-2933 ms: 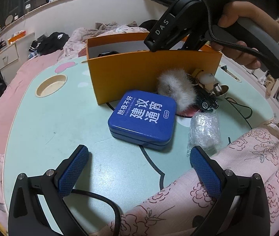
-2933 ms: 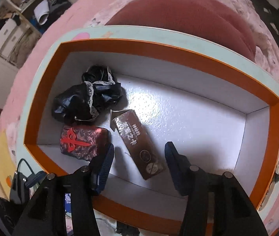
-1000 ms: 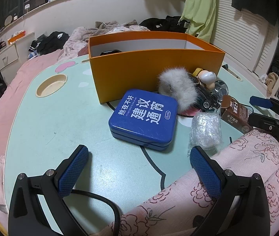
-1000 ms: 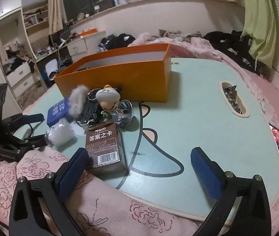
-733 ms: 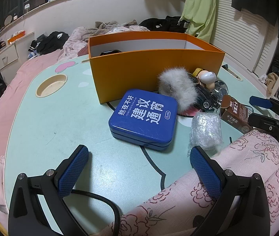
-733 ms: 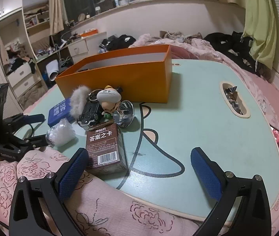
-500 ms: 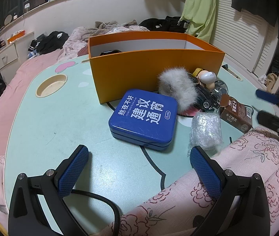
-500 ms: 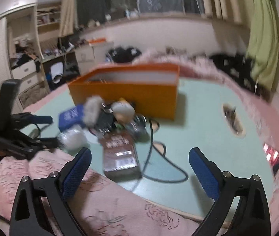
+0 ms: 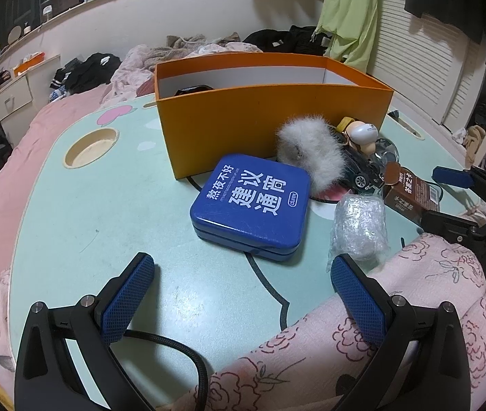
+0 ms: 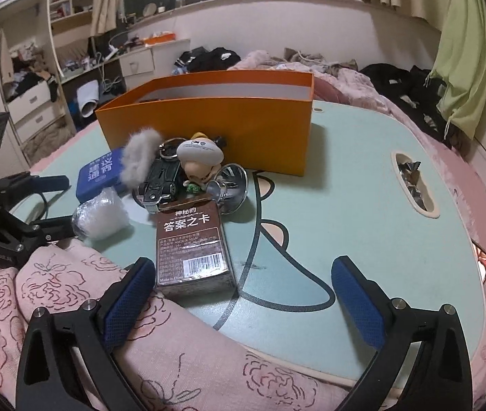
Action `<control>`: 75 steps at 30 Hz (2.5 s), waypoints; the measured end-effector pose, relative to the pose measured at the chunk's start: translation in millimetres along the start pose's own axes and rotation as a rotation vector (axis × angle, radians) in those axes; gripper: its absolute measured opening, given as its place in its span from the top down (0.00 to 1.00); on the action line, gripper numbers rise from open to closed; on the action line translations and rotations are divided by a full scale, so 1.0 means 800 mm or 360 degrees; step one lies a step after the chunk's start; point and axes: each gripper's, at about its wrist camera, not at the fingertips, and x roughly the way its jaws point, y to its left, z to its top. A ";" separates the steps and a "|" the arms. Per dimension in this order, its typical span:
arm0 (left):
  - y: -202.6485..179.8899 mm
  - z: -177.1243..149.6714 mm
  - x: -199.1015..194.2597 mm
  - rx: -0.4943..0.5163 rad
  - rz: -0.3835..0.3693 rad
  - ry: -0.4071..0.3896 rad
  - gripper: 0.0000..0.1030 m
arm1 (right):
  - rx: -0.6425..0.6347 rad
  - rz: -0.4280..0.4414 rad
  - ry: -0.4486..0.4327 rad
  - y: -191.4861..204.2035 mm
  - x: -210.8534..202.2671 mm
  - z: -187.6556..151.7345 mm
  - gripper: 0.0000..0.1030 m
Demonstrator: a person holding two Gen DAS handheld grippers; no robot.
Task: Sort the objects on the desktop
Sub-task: 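Grasp the black lace bag in the box with the left gripper, set it beside the blue tin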
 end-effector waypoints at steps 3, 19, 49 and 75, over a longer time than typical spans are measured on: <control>0.006 0.000 -0.012 -0.0046 0.0018 -0.0039 0.00 | 0.0004 0.0006 -0.0005 -0.003 0.001 -0.001 0.00; 0.034 0.189 -0.006 -0.0049 0.0074 0.0045 0.65 | 0.0008 0.0011 -0.0010 -0.004 0.001 -0.002 0.00; 0.024 0.170 -0.076 -0.0076 -0.0231 -0.0043 0.74 | 0.0012 0.0014 -0.0017 -0.002 0.004 -0.002 0.00; 0.020 -0.005 -0.023 0.0027 -0.0037 0.0103 0.14 | 0.0014 0.0014 -0.0016 -0.002 0.006 -0.003 0.00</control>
